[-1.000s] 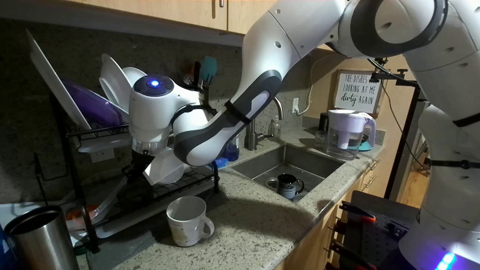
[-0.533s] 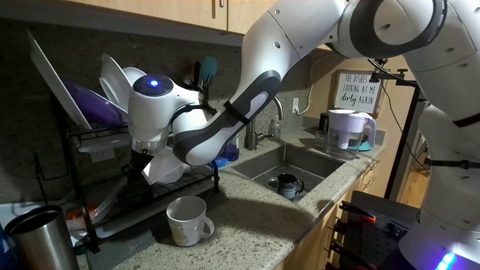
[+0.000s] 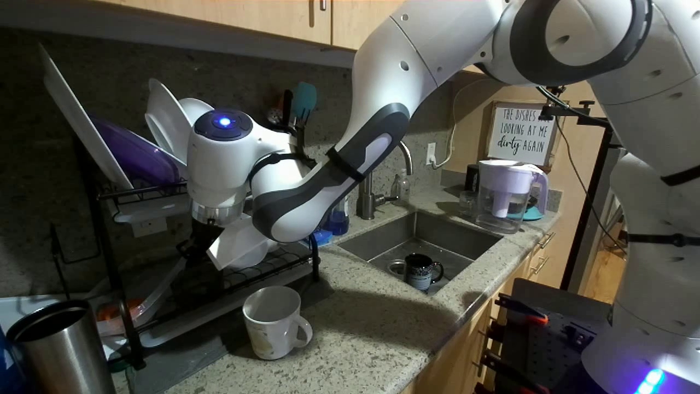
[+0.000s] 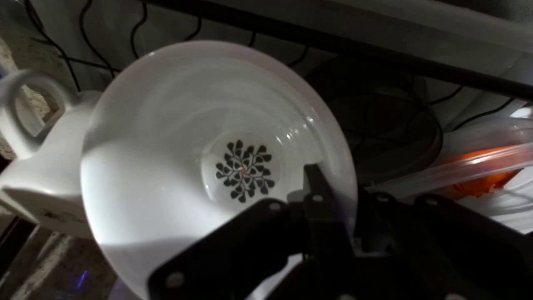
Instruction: Put the white bowl on the bottom shelf of the dish rack
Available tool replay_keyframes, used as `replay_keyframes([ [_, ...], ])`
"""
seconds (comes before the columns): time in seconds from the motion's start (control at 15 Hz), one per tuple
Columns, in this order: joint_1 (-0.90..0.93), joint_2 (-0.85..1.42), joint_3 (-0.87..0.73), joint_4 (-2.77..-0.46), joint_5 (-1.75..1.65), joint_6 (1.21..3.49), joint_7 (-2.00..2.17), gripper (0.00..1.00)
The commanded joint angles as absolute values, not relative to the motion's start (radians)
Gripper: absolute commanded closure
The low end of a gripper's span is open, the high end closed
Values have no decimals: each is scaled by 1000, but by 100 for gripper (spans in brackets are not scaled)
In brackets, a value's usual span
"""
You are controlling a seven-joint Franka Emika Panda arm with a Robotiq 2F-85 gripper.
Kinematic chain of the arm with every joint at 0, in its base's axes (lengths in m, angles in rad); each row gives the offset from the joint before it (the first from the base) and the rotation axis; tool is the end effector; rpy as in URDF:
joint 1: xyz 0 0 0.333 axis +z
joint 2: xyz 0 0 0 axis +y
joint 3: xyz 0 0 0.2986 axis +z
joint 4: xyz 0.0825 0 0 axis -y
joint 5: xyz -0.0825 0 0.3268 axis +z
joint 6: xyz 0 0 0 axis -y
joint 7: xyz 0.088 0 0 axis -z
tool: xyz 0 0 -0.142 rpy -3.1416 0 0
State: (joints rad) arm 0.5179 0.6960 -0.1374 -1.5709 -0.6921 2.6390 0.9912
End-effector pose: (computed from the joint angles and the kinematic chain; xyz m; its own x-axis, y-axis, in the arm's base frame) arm 0.6334 0.2764 0.2642 0.8303 0.0463 0.5554 -0.0583 -0.9839 0.1691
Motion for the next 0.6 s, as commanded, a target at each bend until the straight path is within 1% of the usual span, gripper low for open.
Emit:
replay_keyframes([
  [0.0, 524, 687, -157, -1621, -712, 2654, 1038, 94],
  [0.27, 555, 632, -167, -1695, -745, 2654, 1094, 94],
  [0.53, 568, 644, -192, -1717, -865, 2688, 1203, 94],
])
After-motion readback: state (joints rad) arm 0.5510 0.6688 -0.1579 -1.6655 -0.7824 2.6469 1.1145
